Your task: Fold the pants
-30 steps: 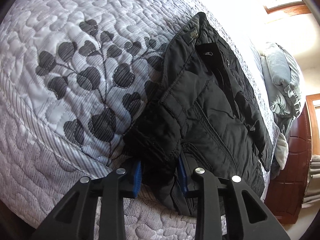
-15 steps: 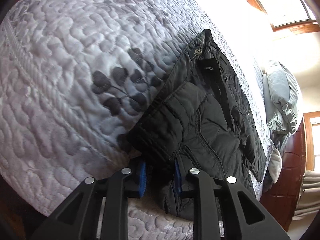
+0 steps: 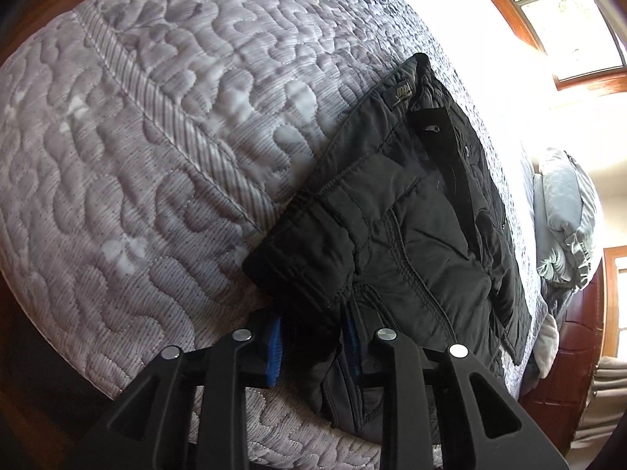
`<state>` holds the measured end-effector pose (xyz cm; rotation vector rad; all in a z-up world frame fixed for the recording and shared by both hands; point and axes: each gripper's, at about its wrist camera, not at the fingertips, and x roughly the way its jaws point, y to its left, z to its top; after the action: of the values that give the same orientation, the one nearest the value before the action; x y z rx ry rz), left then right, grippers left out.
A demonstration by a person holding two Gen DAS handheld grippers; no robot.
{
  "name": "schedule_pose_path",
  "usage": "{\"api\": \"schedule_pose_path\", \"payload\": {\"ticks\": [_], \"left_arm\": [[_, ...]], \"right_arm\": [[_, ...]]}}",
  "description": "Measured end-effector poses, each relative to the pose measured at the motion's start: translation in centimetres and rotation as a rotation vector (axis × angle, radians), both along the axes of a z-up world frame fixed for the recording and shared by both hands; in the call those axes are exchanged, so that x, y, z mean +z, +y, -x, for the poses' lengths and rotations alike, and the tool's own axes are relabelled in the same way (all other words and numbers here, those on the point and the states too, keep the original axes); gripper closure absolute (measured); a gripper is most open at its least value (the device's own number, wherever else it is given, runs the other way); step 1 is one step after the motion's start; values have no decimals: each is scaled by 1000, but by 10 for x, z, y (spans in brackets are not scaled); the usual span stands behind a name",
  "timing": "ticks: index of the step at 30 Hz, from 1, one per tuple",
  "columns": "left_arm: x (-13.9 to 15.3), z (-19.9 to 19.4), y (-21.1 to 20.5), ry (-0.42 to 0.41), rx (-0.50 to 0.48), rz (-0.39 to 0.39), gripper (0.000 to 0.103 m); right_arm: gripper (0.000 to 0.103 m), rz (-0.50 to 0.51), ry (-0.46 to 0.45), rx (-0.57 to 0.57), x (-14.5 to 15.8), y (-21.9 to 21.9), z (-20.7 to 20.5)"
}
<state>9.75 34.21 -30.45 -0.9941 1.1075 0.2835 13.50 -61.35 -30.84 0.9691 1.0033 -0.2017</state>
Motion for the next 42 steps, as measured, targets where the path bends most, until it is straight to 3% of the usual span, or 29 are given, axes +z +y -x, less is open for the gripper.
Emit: {"api": "schedule_pose_path", "payload": {"ticks": [2, 4, 8, 10, 13, 18, 23, 26, 33, 36, 37, 39, 40, 42], "left_arm": [[7, 4, 0, -2, -9, -2, 51], [19, 16, 10, -20, -17, -20, 28], [57, 17, 29, -67, -70, -115, 14], [78, 0, 38, -113, -116, -156, 10], [103, -44, 44, -179, -200, -178, 4], [105, -152, 43, -185, -345, -160, 4], [66, -228, 61, -161, -363, -55, 4], [40, -261, 71, -134, -371, -14, 4], [-7, -315, 82, -39, -453, -48, 4], [-11, -323, 80, -54, -492, -50, 4], [-10, -323, 79, -71, -504, -45, 7], [-9, -324, 76, -84, -528, -20, 25], [-10, -324, 73, -82, -542, -3, 51], [-13, -324, 68, -64, -557, -14, 56]], "right_arm": [[34, 5, 4, 10, 7, 3, 3], [23, 67, 25, 33, 21, 4, 8], [23, 205, 109, 52, 48, -10, 10], [23, 262, 90, 84, 69, -12, 1], [17, 241, 9, 167, 94, 0, -32], [12, 202, -51, 301, 115, 42, -121], [12, 183, -45, 393, 107, 83, -205], [12, 190, -25, 447, 99, 103, -246], [12, 183, -2, 504, 81, 114, -319], [12, 184, 16, 507, 74, 108, -346], [12, 194, 21, 507, 73, 104, -356], [12, 202, 25, 510, 71, 98, -373], [12, 201, 26, 508, 69, 94, -382], [12, 197, 21, 505, 66, 86, -399]]}}
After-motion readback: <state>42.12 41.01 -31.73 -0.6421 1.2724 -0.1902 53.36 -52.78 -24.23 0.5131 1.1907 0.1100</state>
